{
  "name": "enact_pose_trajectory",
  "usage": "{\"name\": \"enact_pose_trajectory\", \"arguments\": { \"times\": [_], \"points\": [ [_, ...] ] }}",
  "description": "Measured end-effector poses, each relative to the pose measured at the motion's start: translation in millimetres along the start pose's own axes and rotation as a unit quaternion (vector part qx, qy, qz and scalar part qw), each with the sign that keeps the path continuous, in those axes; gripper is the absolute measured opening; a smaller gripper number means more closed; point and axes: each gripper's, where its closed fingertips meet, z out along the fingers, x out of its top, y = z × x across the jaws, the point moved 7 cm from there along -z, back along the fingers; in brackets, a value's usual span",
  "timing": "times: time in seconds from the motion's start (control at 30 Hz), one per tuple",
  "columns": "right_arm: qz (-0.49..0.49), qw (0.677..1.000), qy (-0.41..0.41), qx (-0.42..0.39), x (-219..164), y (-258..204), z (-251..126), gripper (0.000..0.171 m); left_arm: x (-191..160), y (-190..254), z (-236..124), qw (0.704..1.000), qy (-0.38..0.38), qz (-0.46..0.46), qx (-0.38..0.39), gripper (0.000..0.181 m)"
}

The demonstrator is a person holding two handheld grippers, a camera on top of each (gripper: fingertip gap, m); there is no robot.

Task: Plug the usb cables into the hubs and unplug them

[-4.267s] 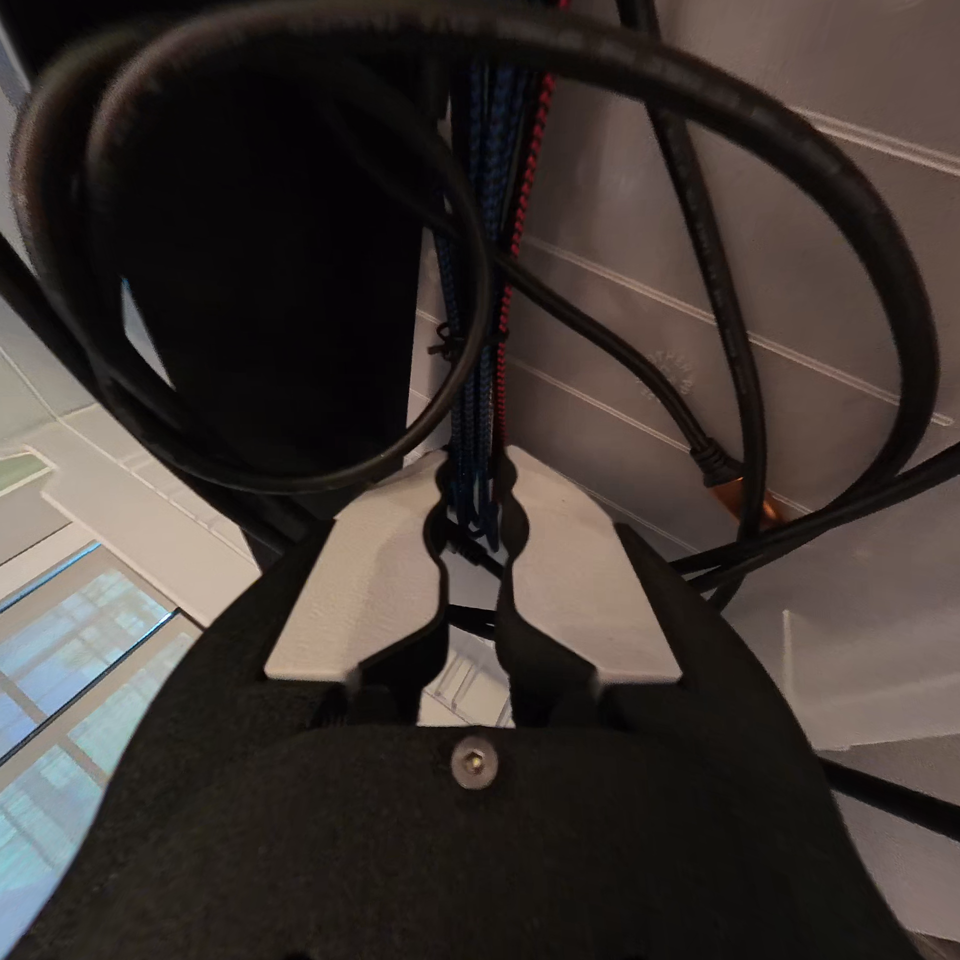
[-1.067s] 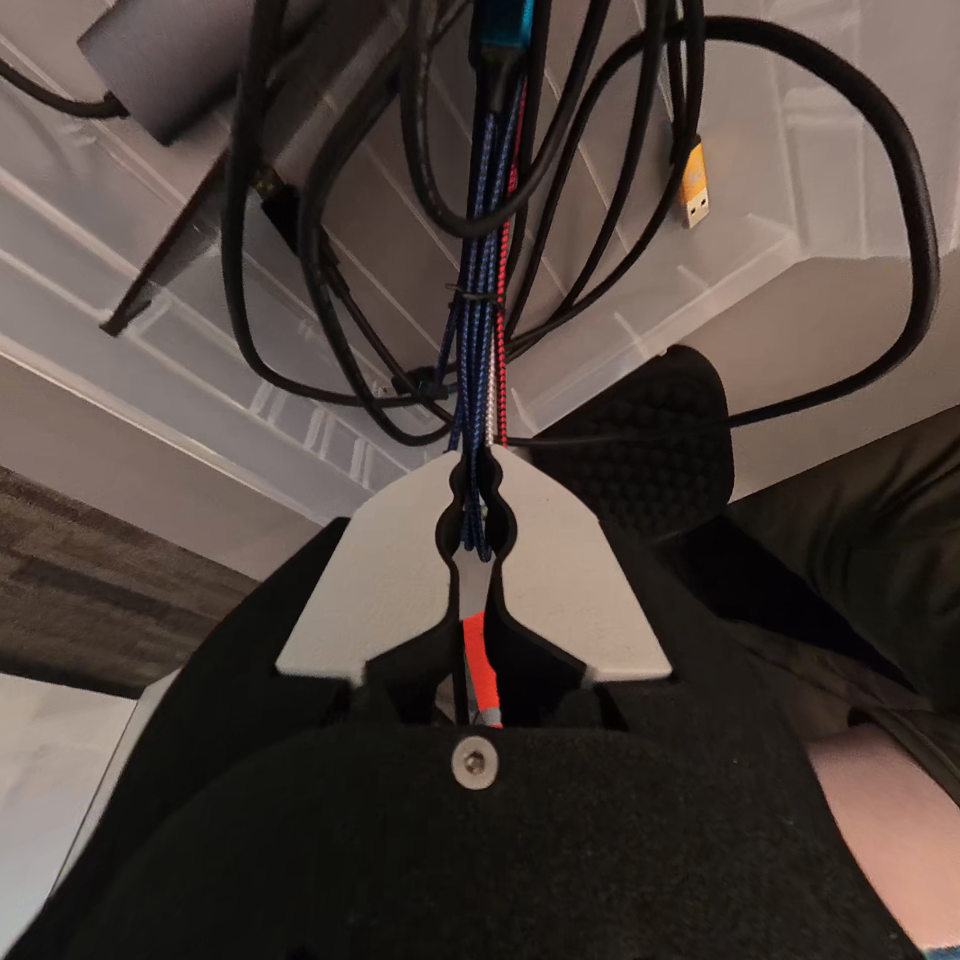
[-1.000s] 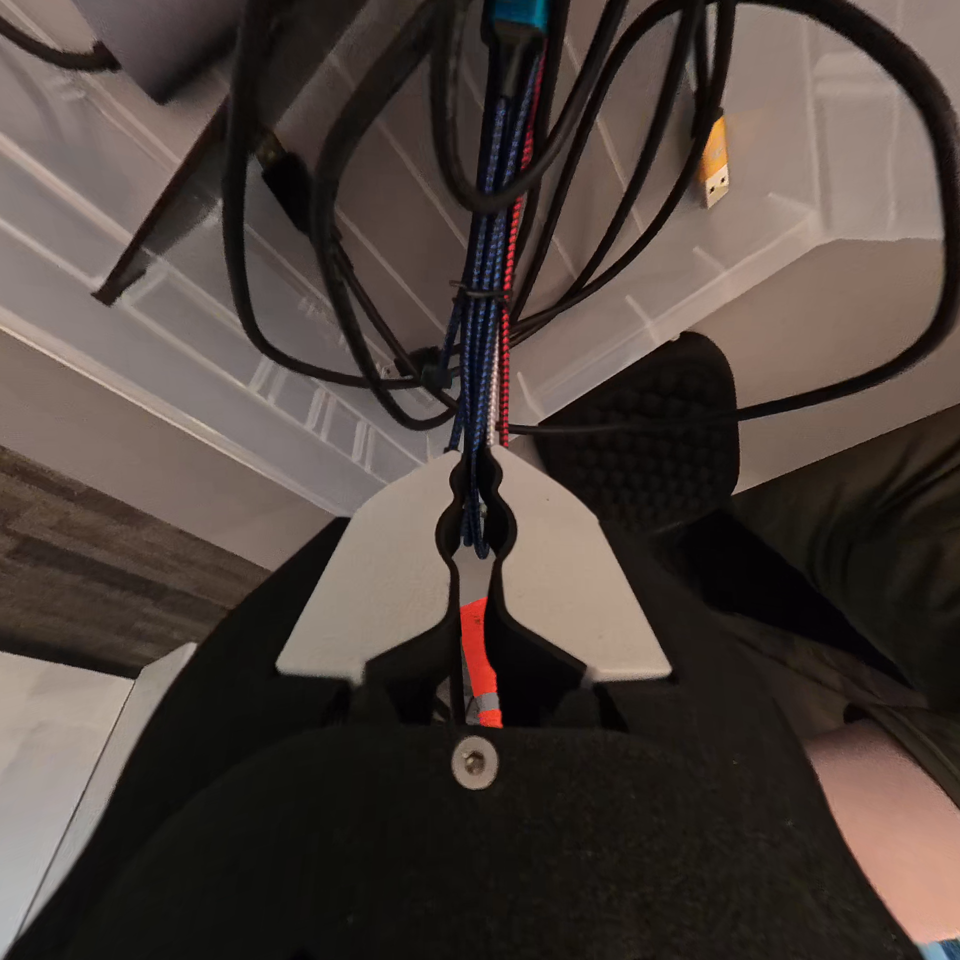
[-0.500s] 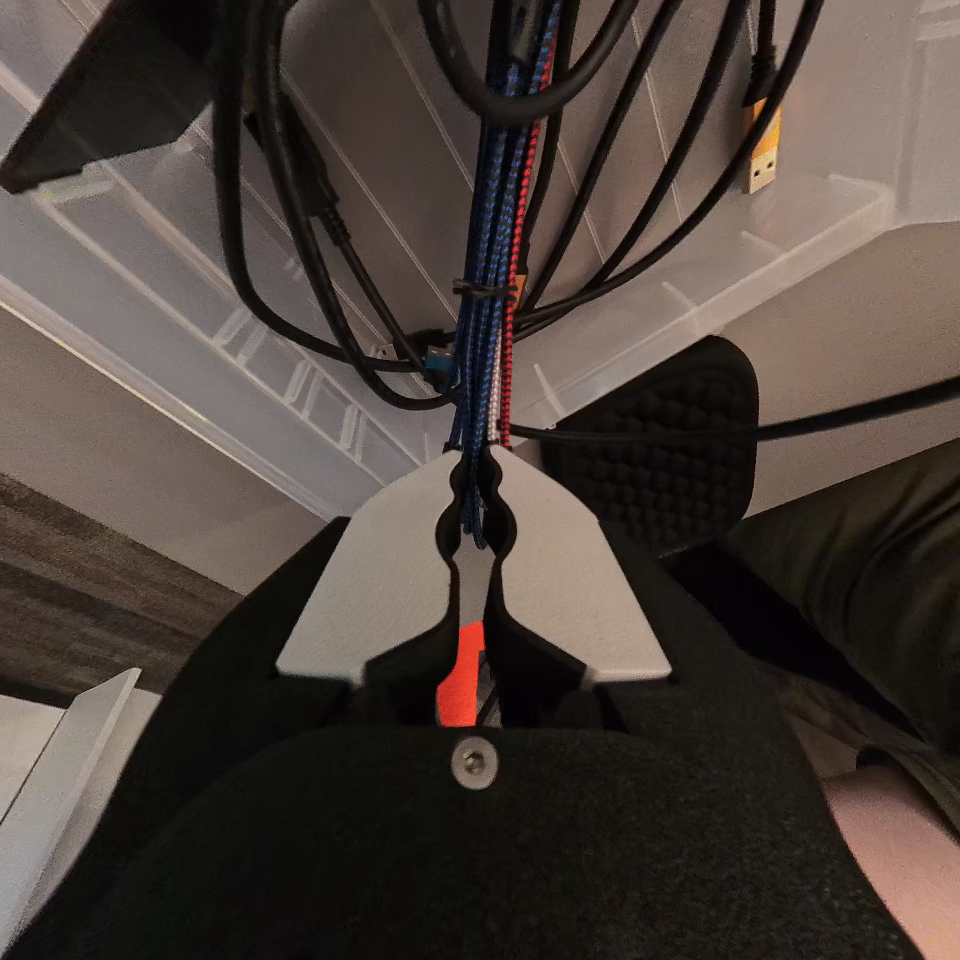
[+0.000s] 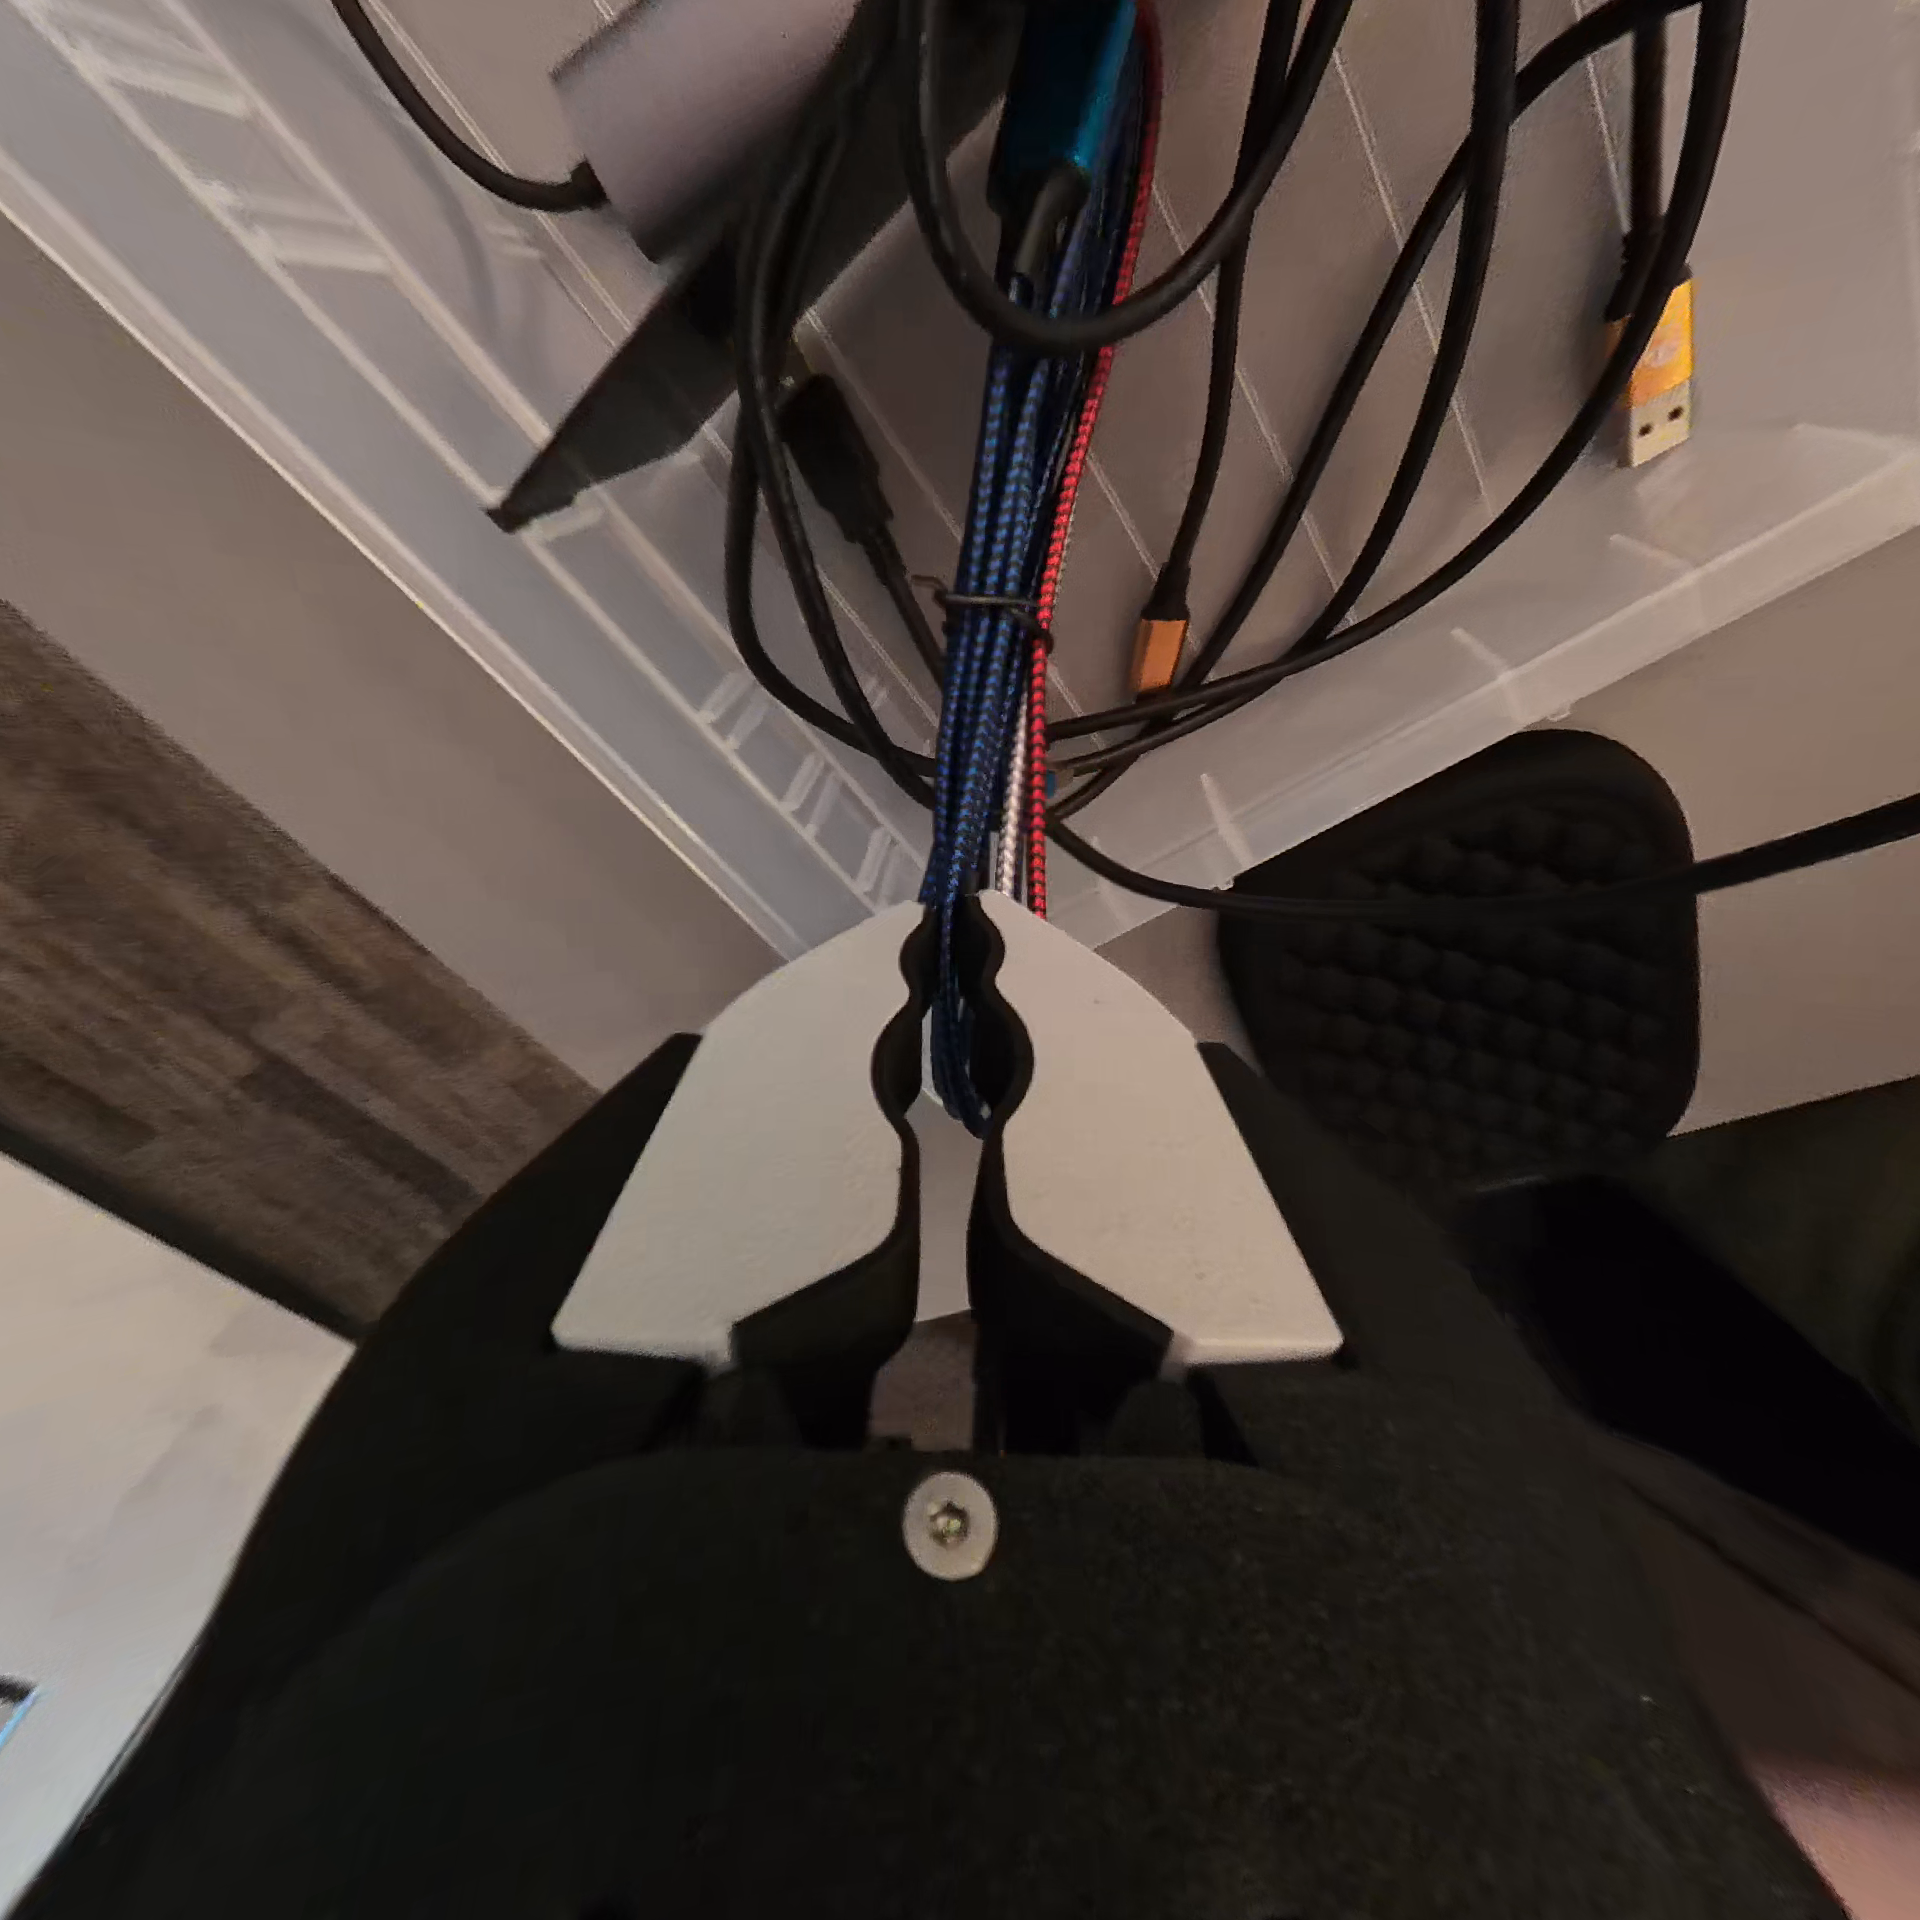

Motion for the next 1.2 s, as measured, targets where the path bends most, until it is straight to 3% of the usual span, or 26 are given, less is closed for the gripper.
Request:
{"name": "enact_pose_trajectory", "arguments": {
  "times": [0.3,0.6,0.9,1.2],
  "points": [
    [-0.002,1.0,-0.003,0.002,-1,-1,0,0.035,26,12,-29,0.999,-0.033,0.016,0.035,0.004],
    [0.012,1.0,0.005,-0.007,-5,7,-7,0.035,15,18,-28,0.989,-0.114,0.043,0.086,0.004],
    [0.013,1.0,0.011,-0.007,-3,7,-10,0.035,6,25,-60,0.99,-0.087,0.04,0.104,0.004],
    [-0.006,1.0,0.022,0.015,11,-7,-1,0.035,9,47,-119,0.987,-0.016,0.065,0.146,0.004]
  ]
}}
